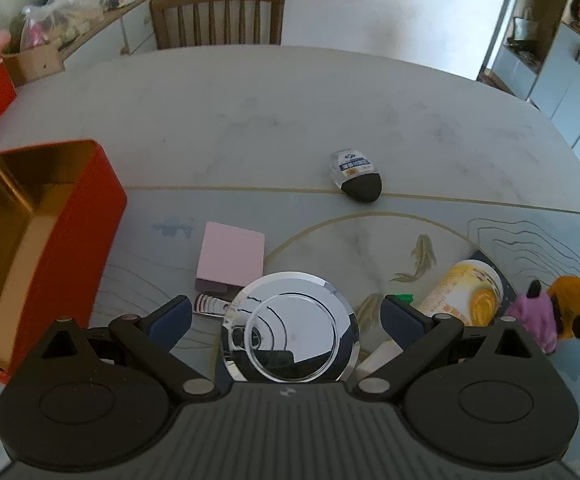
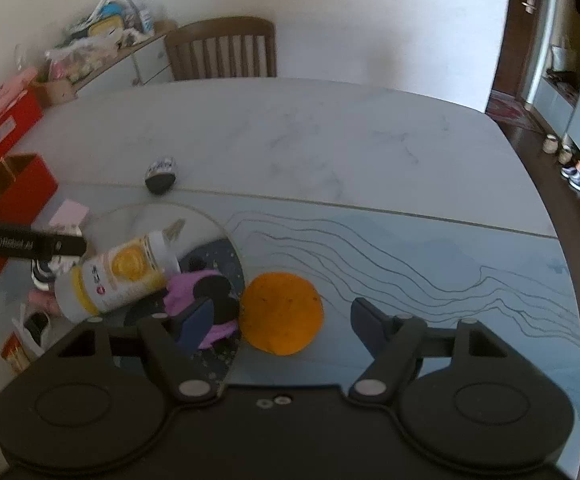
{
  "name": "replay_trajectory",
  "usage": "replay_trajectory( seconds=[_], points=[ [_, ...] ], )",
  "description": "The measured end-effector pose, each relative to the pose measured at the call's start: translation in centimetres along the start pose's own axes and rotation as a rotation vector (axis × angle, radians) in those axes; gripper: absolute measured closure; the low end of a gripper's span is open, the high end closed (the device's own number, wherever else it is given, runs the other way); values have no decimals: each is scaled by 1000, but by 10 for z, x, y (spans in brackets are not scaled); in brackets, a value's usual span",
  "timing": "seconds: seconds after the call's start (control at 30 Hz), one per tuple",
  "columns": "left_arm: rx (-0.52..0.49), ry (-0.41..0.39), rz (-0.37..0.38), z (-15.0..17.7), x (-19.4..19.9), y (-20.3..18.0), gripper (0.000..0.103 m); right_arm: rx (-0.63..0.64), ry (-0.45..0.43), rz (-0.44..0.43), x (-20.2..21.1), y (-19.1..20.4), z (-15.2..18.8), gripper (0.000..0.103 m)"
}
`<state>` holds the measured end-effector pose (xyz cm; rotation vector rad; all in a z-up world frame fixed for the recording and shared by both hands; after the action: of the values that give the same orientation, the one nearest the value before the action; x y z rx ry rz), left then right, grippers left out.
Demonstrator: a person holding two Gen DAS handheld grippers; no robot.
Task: Organize rigid objects
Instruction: 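Lower the left gripper onto the silver round tin and close while the right gripper reaches the orange, then carry the silver tin into the red box while the right gripper carries the orange there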
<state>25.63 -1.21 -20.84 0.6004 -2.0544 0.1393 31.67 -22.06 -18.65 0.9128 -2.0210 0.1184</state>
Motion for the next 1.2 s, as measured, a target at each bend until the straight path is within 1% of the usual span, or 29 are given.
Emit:
replay_trajectory(
  seconds=[0.13, 0.2, 0.27, 0.47, 0.57, 0.63, 0.67, 0.7, 0.9, 1.07, 1.2],
  points=[
    [16, 11, -30, -3, -9, -3, 2, -69, -4, -36, -3, -12, -1, 31],
    [31, 23, -42, -2, -13, -2, 2, -104, -13, -51, -4, -16, -2, 36],
    [56, 45, -53, 1, -17, 1, 2, -146, -15, -75, -8, -20, -3, 37],
    [117, 98, -48, 8, -27, 8, 3, -275, -16, -145, -16, -33, -3, 37],
    [118, 98, -41, 8, -26, 8, 10, -347, -10, -180, -19, -39, 0, 38],
    [112, 94, -44, 7, -25, 7, 17, -379, -8, -193, -20, -42, 1, 43],
    [112, 93, -45, 7, -24, 8, 19, -396, -10, -211, -20, -43, 1, 49],
    [113, 90, -46, 6, -23, 8, 24, -408, -10, -222, -20, -43, 1, 51],
    [102, 86, -53, 7, -22, 9, 26, -394, -9, -190, -18, -40, 1, 51],
    [101, 75, -61, 6, -15, 15, 26, -387, -37, -162, -7, -43, 1, 51],
    [117, 76, -51, 7, -8, 22, 26, -370, -62, -146, 7, -42, -2, 51]
  ],
)
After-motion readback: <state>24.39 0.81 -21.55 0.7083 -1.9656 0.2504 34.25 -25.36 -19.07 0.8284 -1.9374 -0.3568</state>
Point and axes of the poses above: each gripper's, at about its wrist camera, not at the fingertips, and x roughly against the way its jaws point, y to its left, z to its underside, the point moved 8 cm from there along -x, roughly the way its jaws point, and after that the axes turned 11 degrees about -z, right-handed, at the moved point
